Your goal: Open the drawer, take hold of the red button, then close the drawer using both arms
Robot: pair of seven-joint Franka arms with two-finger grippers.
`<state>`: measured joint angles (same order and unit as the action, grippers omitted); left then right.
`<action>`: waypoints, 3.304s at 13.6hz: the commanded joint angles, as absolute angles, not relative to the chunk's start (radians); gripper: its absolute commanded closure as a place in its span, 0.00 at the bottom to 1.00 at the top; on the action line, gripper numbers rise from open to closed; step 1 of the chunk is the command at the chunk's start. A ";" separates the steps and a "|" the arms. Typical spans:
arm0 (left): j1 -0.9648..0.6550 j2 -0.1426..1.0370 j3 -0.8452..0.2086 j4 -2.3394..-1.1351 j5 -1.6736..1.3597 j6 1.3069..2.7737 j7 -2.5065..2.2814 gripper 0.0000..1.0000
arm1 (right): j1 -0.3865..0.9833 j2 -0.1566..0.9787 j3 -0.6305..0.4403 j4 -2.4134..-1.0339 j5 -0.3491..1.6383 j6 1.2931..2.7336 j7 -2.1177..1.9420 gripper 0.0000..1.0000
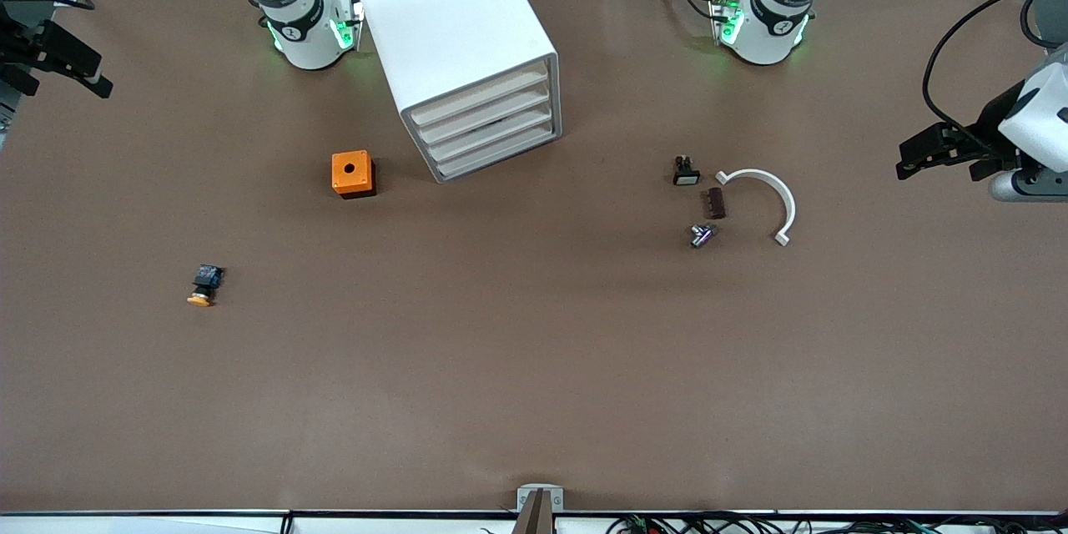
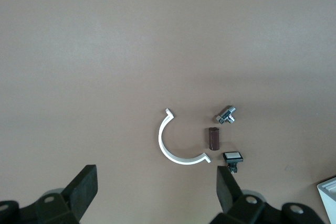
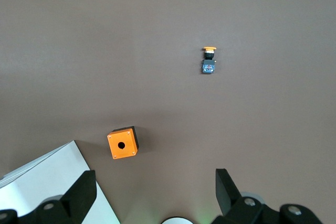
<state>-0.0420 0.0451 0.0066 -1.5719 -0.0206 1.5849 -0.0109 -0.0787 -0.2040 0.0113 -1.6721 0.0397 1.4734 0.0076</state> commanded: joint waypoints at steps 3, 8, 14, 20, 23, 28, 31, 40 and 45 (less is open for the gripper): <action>-0.035 0.052 0.005 -1.548 -0.014 1.565 0.000 0.00 | -0.067 -0.222 0.006 -1.686 0.029 1.473 0.002 0.00; -0.032 0.067 0.009 -1.548 -0.011 1.566 -0.009 0.00 | -0.067 -0.222 0.006 -1.686 0.029 1.474 0.002 0.00; -0.040 0.161 0.009 -1.552 0.002 1.591 -0.199 0.00 | -0.069 -0.221 0.006 -1.684 0.031 1.473 0.002 0.00; -0.092 0.299 0.005 -1.549 0.003 1.641 -0.265 0.00 | -0.069 -0.221 0.005 -1.684 0.031 1.473 0.002 0.00; -0.149 0.357 0.005 -1.549 0.003 1.667 -0.420 0.00 | -0.069 -0.221 0.005 -1.684 0.031 1.471 0.002 0.00; -0.233 0.405 0.005 -1.545 -0.006 1.674 -0.624 0.00 | -0.069 -0.221 0.005 -1.684 0.031 1.471 0.002 0.00; -0.268 0.442 0.002 -1.487 -0.038 1.628 -0.783 0.00 | -0.069 -0.221 0.005 -1.686 0.031 1.471 0.002 0.00; -0.359 0.547 0.003 -1.424 -0.437 1.479 -1.210 0.00 | -0.071 -0.221 0.003 -1.686 0.031 1.471 0.002 0.00; -0.348 0.672 0.005 -1.349 -0.606 1.430 -1.406 0.00 | -0.071 -0.221 0.000 -1.686 0.031 1.471 0.002 0.00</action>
